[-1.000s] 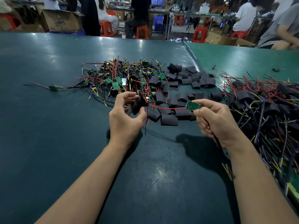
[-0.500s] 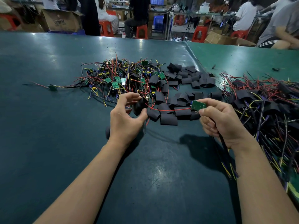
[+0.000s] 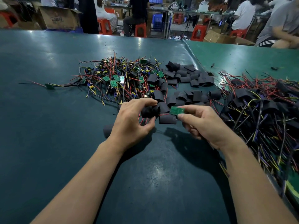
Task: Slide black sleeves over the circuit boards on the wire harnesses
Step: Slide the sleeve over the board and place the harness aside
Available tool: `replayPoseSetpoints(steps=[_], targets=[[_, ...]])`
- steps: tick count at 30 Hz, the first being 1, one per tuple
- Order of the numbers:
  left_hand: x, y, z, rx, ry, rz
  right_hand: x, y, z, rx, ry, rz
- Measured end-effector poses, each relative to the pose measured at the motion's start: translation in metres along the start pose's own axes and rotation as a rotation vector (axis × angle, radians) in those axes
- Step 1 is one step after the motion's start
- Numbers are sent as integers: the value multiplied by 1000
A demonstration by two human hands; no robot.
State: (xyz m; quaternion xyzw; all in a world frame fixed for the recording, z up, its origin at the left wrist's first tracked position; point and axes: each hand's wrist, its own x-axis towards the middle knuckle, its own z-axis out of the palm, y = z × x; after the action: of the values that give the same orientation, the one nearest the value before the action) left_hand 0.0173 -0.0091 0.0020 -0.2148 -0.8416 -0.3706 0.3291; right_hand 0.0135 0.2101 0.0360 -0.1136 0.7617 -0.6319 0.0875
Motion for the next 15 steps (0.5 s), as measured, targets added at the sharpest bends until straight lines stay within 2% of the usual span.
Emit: replayPoseSetpoints(steps=[4,15], targets=[[0,2,4,20,-9,100,3,1,17,-38,-33,-41],[2,3,0,-4,14,129,6,3,20,20,68,-28]])
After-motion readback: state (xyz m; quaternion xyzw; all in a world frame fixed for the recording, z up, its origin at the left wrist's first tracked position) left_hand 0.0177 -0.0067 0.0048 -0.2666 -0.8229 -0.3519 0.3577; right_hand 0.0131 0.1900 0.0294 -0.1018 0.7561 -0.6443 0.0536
